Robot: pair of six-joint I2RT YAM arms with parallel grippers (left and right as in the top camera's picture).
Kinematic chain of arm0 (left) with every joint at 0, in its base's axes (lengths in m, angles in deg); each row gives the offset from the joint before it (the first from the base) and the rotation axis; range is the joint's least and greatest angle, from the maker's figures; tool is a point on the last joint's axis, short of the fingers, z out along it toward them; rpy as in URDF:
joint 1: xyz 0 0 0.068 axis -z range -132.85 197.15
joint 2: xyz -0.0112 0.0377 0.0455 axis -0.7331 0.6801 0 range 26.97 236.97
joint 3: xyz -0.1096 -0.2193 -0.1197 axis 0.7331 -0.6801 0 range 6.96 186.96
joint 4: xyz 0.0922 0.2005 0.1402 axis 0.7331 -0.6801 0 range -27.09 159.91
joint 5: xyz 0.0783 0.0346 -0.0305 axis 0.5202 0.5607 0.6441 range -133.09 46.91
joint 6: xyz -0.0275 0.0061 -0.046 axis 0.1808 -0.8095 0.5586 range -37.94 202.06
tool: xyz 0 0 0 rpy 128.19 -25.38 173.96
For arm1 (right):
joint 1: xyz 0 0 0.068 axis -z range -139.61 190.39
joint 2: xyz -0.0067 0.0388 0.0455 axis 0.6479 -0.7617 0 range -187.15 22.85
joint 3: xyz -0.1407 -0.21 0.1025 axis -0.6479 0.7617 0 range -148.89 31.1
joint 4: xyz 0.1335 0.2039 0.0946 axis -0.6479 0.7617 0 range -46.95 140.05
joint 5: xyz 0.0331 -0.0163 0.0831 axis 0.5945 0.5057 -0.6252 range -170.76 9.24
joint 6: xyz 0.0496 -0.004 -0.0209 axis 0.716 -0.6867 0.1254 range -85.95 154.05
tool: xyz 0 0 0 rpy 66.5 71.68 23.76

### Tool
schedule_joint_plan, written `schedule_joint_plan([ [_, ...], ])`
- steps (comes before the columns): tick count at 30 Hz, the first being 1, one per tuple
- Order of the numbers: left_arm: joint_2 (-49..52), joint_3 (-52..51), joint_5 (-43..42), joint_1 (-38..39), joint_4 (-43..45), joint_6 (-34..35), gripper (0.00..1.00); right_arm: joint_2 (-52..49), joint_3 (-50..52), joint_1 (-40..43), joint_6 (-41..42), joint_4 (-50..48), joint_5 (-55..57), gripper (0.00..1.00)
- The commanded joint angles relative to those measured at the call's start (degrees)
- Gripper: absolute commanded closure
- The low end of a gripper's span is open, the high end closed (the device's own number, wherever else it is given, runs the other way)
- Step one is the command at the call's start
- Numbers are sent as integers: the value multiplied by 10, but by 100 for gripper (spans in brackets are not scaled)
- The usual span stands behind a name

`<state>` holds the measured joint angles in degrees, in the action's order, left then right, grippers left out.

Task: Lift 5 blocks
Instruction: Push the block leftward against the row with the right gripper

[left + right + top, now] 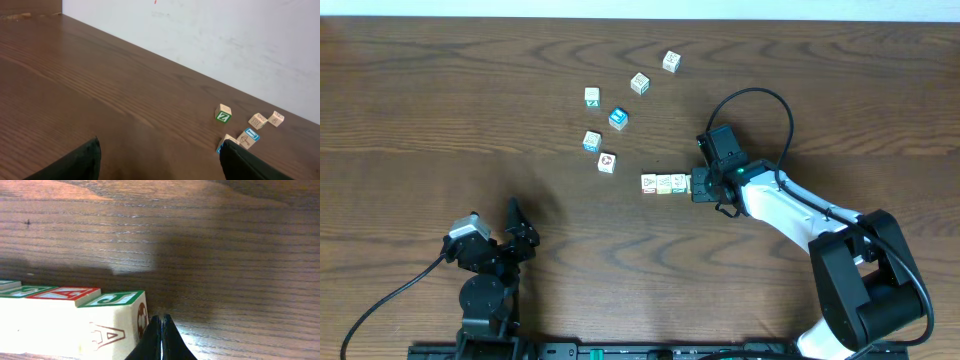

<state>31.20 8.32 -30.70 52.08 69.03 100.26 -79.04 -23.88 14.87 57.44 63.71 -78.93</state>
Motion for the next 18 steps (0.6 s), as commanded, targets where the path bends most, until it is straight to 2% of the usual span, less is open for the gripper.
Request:
schedule_joint_plan([
  [1, 1, -11, 12, -3, -19, 1, 23, -5, 3, -1, -7, -1, -11, 99],
  [18, 1, -11, 12, -3, -19, 1, 23, -5, 3, -1, -7, -1, -26, 99],
])
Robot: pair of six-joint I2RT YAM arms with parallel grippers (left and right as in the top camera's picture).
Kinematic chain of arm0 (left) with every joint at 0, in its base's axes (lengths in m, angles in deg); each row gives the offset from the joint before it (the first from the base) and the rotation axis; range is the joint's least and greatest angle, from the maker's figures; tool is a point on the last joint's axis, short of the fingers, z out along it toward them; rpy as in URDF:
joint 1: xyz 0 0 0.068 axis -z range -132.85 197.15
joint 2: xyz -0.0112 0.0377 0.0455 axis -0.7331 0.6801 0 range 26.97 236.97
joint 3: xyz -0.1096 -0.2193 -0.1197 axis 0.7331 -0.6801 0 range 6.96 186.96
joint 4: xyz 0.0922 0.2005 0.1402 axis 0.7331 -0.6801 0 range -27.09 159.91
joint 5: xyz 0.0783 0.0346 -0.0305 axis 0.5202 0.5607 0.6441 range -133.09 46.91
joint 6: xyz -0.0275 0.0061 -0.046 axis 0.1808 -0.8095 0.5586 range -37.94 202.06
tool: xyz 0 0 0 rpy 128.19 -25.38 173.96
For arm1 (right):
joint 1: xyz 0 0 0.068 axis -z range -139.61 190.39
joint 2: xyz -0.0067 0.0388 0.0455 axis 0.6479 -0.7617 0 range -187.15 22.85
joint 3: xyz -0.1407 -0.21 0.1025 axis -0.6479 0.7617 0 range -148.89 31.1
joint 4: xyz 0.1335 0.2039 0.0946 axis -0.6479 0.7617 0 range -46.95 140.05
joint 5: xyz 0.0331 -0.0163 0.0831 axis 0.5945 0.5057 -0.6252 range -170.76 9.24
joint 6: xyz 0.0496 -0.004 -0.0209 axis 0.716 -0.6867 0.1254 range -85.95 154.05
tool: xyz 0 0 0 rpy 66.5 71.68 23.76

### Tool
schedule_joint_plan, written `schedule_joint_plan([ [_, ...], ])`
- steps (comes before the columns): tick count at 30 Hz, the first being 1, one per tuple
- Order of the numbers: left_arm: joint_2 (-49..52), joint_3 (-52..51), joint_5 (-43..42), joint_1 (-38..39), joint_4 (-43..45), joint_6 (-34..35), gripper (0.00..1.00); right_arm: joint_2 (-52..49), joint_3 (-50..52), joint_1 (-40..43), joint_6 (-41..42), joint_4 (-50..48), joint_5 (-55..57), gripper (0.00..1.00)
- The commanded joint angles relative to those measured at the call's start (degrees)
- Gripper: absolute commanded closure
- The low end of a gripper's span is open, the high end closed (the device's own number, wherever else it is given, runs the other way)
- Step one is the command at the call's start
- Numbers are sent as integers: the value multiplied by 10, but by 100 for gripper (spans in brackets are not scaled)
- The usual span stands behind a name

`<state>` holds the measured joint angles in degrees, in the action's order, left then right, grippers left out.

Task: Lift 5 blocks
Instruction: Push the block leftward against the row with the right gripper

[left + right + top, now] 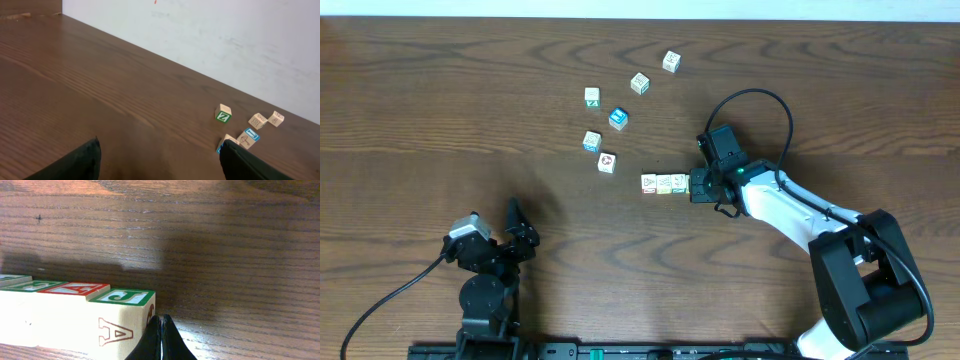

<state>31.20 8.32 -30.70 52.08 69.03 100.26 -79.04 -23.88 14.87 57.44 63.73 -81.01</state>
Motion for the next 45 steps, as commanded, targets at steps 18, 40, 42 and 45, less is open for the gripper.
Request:
schedule_joint_plan([
  [18, 1, -11, 12, -3, -19, 1, 23, -5, 3, -31, -7, 69, 23, 99],
  [40, 1, -11, 12, -3, -19, 1, 24, -5, 3, -49, -7, 24, 61, 99],
  [42, 1, -11, 12, -3, -19, 1, 23, -5, 3, -49, -7, 20, 59, 99],
  [45, 1, -11, 12, -2, -19, 1, 23, -5, 3, -49, -7, 20, 59, 99],
])
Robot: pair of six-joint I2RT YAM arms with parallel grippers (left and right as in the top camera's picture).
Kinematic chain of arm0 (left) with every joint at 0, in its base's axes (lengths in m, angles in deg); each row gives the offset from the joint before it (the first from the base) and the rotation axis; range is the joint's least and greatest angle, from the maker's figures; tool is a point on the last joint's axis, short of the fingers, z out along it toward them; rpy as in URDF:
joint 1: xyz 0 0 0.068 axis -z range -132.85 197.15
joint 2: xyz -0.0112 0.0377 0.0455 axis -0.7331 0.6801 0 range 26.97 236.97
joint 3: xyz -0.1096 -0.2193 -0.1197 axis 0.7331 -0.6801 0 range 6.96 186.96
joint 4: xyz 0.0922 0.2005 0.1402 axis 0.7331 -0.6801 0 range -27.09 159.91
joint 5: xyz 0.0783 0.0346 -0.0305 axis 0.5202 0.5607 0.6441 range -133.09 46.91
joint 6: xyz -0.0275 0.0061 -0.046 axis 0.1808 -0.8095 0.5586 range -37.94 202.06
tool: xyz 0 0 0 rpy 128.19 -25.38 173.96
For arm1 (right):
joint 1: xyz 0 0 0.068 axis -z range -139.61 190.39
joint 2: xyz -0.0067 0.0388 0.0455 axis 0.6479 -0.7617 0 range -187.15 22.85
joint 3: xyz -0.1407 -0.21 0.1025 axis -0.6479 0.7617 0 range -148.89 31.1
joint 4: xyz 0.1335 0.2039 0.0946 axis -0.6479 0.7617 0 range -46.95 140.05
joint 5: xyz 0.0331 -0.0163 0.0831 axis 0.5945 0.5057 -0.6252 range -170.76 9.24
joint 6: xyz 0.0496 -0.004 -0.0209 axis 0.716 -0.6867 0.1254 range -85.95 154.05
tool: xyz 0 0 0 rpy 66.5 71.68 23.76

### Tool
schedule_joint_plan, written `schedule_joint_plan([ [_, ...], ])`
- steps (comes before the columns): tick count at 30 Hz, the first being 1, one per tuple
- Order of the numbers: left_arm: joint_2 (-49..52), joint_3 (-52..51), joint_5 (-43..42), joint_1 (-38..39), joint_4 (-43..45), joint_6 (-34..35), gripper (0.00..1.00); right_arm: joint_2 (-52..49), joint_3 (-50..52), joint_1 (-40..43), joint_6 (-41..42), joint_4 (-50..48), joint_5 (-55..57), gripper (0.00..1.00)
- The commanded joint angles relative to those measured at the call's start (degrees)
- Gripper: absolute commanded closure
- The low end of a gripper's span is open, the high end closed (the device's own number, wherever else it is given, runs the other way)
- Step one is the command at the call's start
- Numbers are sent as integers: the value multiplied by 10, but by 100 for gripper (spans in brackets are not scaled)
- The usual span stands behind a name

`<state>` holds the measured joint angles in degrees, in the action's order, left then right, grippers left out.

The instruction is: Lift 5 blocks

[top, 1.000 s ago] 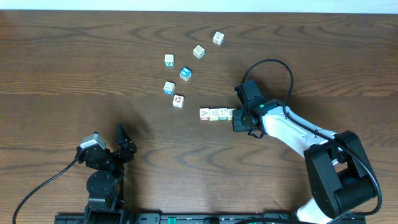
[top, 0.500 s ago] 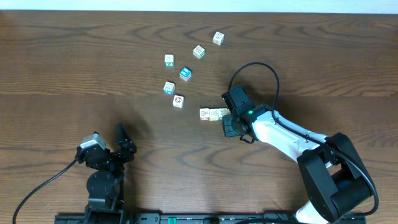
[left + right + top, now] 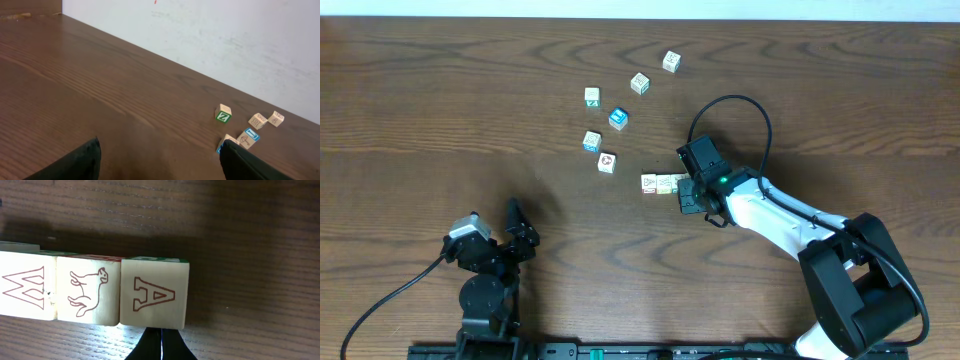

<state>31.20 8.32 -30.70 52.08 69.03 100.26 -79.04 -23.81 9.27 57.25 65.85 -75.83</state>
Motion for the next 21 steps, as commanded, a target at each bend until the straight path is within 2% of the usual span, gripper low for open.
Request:
schedule_joint_plan([
  [1, 1, -11, 12, -3, -19, 1, 24, -5, 2, 7, -5, -1, 8, 99],
  [7, 1, -11, 12, -3, -19, 1, 24, -5, 2, 7, -5, 4, -7, 99],
  [12, 1, -11, 12, -3, -19, 1, 23, -5, 2, 7, -3, 45, 18, 99],
  [15, 1, -11, 12, -3, -16, 1, 24, -4, 2, 10, 36, 66, 24, 99],
  [17, 1, -11, 12, -3, -14, 1, 23, -1, 2, 17, 42, 63, -9, 99],
  [21, 1, -11, 12, -3, -13, 0, 23, 28, 2, 29, 48, 50, -4, 99],
])
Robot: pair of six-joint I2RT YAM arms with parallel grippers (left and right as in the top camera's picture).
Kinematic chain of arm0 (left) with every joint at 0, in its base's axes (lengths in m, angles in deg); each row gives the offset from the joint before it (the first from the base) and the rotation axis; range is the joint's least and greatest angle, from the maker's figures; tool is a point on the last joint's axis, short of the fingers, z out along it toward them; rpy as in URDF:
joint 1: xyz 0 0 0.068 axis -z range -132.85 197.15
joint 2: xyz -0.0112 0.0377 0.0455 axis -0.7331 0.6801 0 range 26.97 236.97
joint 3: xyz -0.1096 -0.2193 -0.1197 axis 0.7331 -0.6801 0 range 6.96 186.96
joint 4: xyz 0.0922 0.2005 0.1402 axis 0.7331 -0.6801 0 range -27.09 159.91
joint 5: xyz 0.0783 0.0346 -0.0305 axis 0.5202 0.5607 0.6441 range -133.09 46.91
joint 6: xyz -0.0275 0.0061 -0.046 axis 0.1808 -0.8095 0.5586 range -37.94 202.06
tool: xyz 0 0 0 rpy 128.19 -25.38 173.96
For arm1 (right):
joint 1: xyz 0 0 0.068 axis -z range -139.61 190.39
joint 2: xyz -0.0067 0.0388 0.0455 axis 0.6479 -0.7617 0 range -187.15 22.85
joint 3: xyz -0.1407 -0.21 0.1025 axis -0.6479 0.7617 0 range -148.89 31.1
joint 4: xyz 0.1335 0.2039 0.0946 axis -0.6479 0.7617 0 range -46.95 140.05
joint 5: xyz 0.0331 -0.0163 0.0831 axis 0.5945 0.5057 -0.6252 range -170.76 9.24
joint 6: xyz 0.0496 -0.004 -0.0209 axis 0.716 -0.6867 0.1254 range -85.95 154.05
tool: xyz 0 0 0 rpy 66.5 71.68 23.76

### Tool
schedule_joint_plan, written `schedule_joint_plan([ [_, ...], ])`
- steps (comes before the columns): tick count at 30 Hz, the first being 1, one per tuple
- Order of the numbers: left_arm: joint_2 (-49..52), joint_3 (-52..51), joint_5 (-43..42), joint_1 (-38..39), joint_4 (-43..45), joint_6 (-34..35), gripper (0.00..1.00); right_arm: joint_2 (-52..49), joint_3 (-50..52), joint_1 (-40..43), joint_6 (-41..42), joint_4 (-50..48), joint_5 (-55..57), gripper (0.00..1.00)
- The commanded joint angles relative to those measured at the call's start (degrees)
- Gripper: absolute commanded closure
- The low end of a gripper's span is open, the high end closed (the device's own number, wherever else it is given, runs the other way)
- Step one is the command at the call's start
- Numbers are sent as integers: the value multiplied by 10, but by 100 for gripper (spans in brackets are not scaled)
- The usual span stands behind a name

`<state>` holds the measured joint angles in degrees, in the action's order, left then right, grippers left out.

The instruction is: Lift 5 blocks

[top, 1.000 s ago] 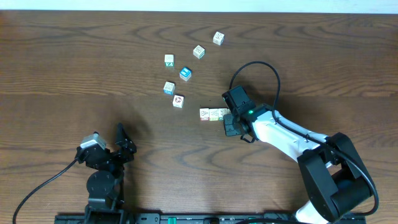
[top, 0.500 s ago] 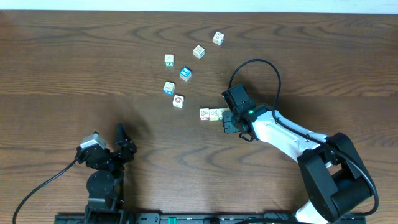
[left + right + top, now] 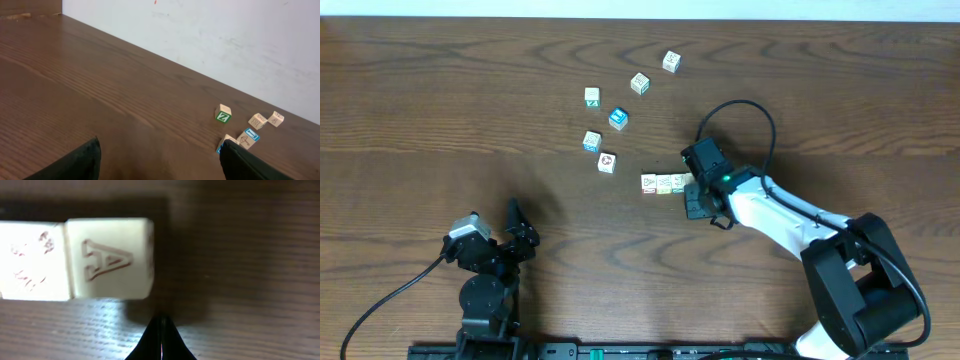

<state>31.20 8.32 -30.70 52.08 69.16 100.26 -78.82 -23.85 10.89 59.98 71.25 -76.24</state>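
Note:
Three wooden blocks lie in a touching row [image 3: 663, 183] at mid-table. The right end block, marked with a red A [image 3: 110, 265], shows blurred in the right wrist view, with an animal block [image 3: 32, 267] beside it. My right gripper [image 3: 695, 203] is shut and empty, its tip [image 3: 161, 330] just off the A block's near right corner. Several loose blocks [image 3: 607, 162] lie scattered behind and left of the row. My left gripper [image 3: 157, 167] stands open and empty over bare table at the front left [image 3: 515, 218].
The loose blocks reach up to the far one [image 3: 671, 62]; some show in the left wrist view, among them a green Z block [image 3: 223, 113]. A white wall [image 3: 225, 45] runs behind the table. The right arm's black cable [image 3: 750, 110] loops above it.
My right gripper, still shut, has shifted a little to the right along the near side of the row. The A block now sits higher and further left in its view. The left arm is unchanged.
My shut right gripper was low at the right end of the three-block row, against the A block's side. It stayed there, then stood on the row's near side looking down on the A face, and now sits by that block's near right corner. The blocks remain on the table.

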Motion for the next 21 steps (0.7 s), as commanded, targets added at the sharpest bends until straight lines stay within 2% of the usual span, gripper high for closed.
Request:
schedule_joint_plan([
  [1, 1, -11, 12, -3, -16, 0, 24, 39, 3, 17, 23, -5, 4, 99],
  [7, 1, -11, 50, -3, -11, 1, 24, 171, 3, 91, 11, 22, 19, 99],
  [13, 17, 35, -54, -2, -5, -8, 23, 287, 3, 168, -29, 50, -9, 94],
  [16, 72, 76, -56, -2, -11, -8, 23, 322, 3, 182, -34, 68, -18, 93],
  [21, 264, 199, -120, 0, -49, -33, 23, 348, 3, 183, -49, 101, -18, 94],
])
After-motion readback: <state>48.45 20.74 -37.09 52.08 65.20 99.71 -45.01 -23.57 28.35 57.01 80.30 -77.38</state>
